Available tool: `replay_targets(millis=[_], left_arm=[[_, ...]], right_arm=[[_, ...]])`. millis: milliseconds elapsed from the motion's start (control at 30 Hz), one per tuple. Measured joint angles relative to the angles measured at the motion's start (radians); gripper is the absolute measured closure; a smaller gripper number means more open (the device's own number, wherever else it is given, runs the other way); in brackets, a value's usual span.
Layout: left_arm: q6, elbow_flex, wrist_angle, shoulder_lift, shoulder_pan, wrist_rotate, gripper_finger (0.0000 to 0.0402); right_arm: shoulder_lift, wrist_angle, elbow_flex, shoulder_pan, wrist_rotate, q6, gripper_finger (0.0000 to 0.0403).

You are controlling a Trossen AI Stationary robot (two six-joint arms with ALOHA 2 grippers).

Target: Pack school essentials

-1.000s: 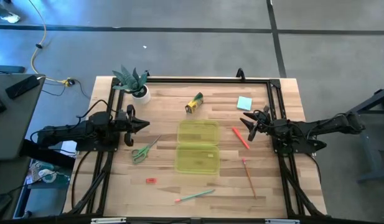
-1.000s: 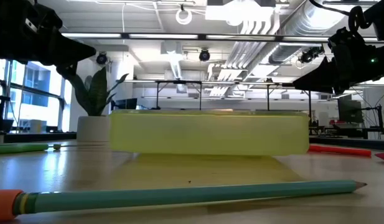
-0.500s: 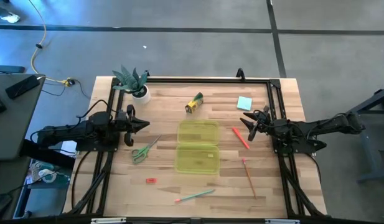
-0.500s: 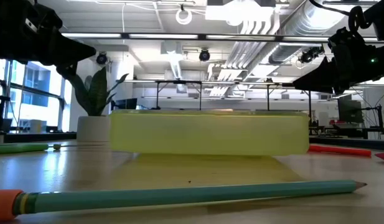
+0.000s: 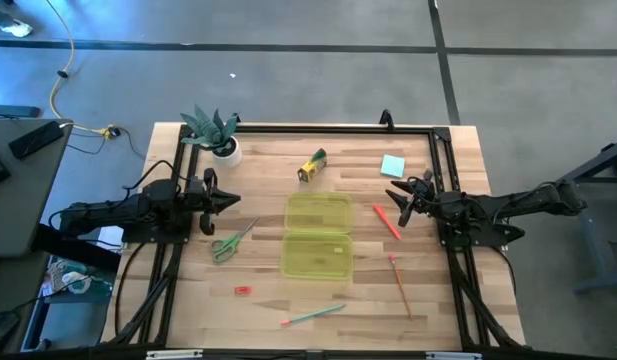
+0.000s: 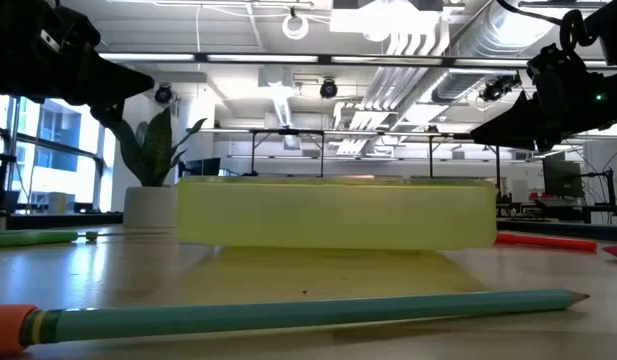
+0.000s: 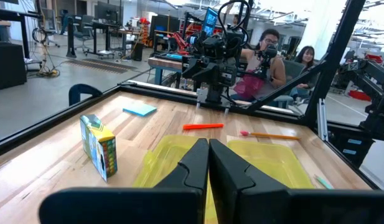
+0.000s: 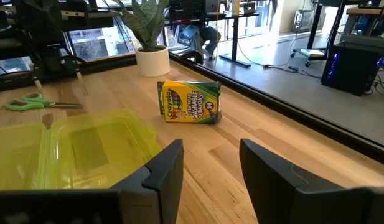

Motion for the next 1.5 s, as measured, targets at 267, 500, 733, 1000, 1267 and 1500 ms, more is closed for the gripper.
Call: replay_targets(millis=[267,500,733,1000,1267,1500], left_arm=[[0.0,0.0,0.0,0.0,0.0,0.0,0.0398],[0.0,0.0,0.028,0.0,0.0,0.0,0.0398],[0.0,0.0,0.037,0.0,0.0,0.0,0.0398],[0.0,0.0,0.037,0.0,0.0,0.0,0.0398],[0.0,0.0,0.036,0.0,0.0,0.0,0.0398],[0.0,0.0,0.035,0.0,0.0,0.0,0.0398]], right_arm=[[0.0,0.0,0.0,0.0,0.0,0.0,0.0253],[0.0,0.0,0.0,0.0,0.0,0.0,0.0253],[0.0,0.015,0.0,0.0,0.0,0.0,0.0253],[0.0,0.04,0.0,0.0,0.001,0.059,0.0253],[0.0,0.049,0.0,0.0,0.008,-0.043,0.0253],[0.0,0.074,0.0,0.0,-0.118,0.048,0.0253]])
